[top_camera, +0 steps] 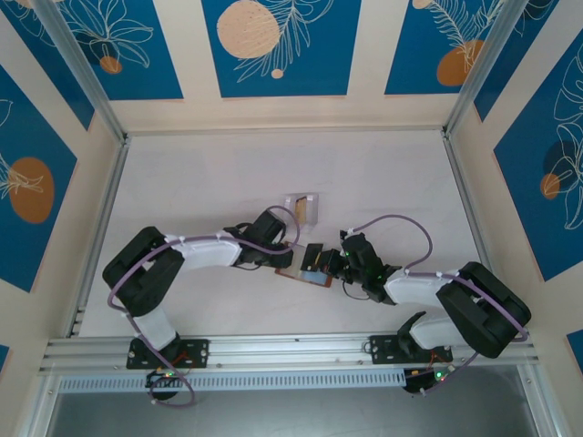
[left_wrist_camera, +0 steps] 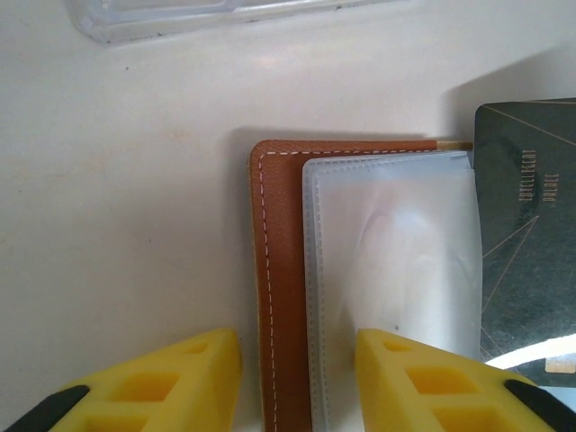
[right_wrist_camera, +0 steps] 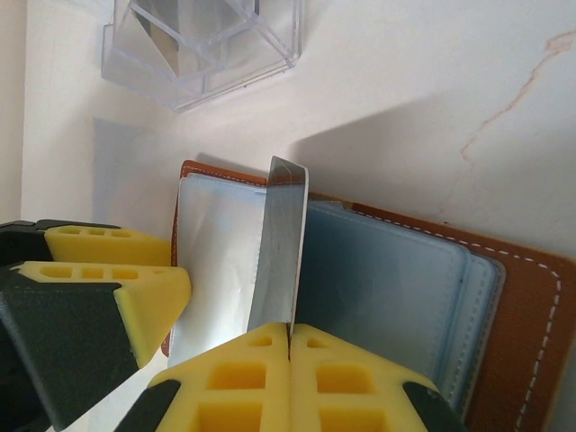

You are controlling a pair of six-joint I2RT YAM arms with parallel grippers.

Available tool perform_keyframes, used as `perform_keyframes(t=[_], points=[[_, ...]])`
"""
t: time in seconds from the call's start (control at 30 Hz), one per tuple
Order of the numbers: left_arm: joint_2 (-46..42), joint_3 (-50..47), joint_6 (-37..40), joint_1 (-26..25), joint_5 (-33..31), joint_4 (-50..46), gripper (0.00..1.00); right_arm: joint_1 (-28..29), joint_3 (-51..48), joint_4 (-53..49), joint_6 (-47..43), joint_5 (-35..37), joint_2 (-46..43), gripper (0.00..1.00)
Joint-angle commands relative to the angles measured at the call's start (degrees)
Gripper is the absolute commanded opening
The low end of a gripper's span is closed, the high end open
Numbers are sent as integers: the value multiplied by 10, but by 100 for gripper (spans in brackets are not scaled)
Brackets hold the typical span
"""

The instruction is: Put the credit cards into the card holder

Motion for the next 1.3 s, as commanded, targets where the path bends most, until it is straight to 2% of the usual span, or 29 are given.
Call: perform_keyframes(t=[0.0,0.63,1.27], points=[[13,-36,-14,-10,-8,-75,38,-4,-4,-16,3,-15,2,0],[-7,-92,-67,-44,-17,-52,33,-40,-5,48,4,-104,42,0],[-25,-122,-80,-44,-35,-56,27,-67,5,113,30,-176,113,0]])
